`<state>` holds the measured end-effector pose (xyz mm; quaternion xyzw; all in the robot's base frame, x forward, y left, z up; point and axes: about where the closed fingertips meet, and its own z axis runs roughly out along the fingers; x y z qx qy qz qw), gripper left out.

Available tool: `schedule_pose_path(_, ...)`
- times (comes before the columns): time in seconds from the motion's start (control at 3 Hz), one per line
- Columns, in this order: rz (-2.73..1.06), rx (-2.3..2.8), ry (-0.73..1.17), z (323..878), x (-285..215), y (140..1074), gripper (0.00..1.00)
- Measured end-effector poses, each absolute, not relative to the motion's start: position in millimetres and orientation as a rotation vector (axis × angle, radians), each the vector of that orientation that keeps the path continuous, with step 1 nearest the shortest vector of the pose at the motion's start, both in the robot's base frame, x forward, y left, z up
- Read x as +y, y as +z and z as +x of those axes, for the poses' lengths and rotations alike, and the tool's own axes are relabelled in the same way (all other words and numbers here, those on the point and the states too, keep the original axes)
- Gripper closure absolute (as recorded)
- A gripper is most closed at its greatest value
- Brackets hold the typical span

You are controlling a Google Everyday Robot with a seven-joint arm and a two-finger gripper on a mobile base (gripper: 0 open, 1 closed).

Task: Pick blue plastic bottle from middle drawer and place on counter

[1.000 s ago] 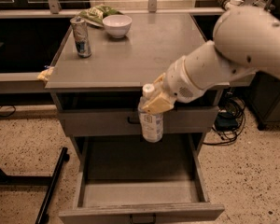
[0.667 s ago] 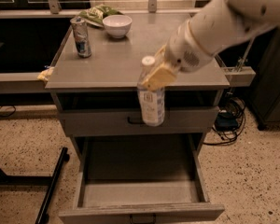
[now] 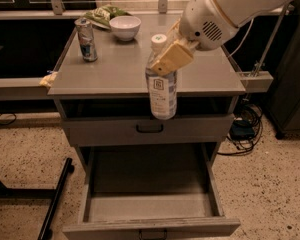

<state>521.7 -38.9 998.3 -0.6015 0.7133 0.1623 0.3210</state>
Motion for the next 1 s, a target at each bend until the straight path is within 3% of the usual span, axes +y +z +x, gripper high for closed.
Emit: schedule_pose_path(1.0,-1.513,1.853,0.436,638,-38,991,1.00)
